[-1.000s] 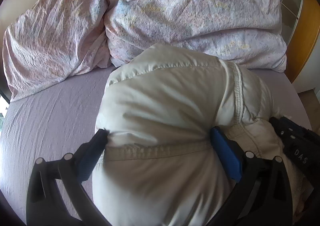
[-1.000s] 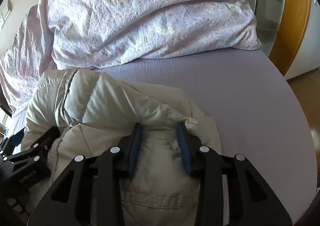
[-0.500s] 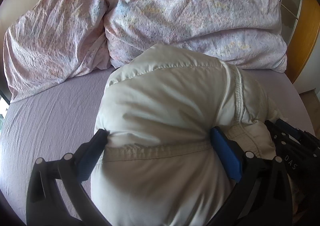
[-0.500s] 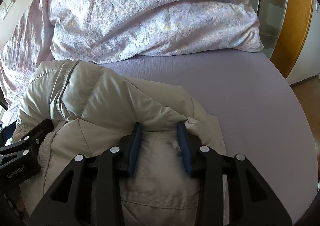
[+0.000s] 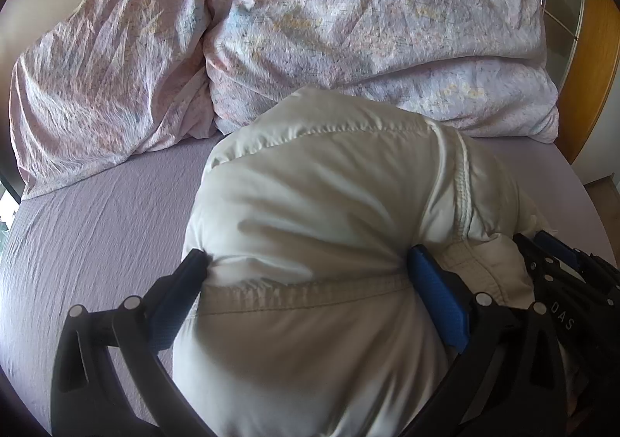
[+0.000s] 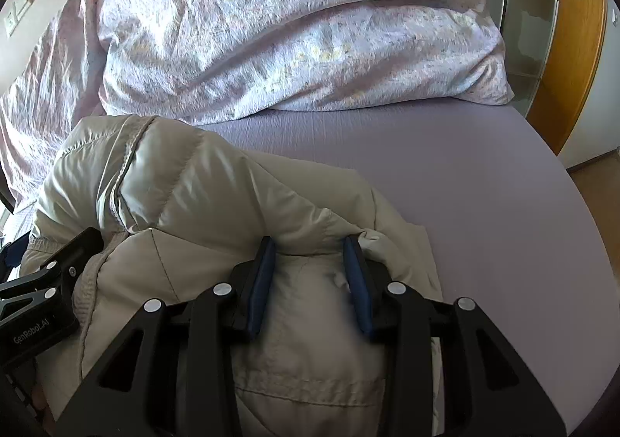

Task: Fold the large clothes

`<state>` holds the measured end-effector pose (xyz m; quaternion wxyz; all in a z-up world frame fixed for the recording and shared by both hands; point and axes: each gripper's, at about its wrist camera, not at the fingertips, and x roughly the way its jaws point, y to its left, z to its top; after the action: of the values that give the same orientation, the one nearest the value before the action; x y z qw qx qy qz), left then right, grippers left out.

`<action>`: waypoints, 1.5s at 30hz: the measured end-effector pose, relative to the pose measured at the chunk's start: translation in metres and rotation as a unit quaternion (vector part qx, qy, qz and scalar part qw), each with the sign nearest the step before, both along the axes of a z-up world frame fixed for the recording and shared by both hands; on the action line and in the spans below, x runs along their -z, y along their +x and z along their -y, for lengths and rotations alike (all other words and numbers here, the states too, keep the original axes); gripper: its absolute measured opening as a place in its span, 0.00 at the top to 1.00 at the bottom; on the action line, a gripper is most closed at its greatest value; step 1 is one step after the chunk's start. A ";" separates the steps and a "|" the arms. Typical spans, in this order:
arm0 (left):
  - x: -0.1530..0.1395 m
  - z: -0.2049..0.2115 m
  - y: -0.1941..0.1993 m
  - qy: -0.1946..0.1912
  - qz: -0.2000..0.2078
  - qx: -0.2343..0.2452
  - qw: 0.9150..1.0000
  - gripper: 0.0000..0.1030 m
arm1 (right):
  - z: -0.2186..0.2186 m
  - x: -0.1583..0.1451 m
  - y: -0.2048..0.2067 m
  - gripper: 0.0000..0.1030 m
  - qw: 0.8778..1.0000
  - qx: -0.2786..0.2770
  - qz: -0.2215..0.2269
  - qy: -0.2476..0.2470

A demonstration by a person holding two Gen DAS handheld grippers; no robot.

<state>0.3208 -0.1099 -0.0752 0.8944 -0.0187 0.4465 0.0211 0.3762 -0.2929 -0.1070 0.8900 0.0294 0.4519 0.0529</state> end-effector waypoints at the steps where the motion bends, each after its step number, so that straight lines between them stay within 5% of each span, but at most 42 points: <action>1: 0.000 0.000 0.000 0.000 0.001 0.000 1.000 0.02 | 0.000 0.000 0.000 0.62 1.000 -0.001 0.000 0.000; 45: 0.003 0.004 -0.004 0.011 0.038 -0.013 0.999 0.02 | 0.003 0.003 -0.006 0.62 0.999 0.007 0.047 0.003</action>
<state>0.3164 -0.1137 -0.0786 0.9106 -0.0158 0.4112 0.0372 0.3700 -0.2957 -0.1100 0.9106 0.0327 0.4091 0.0496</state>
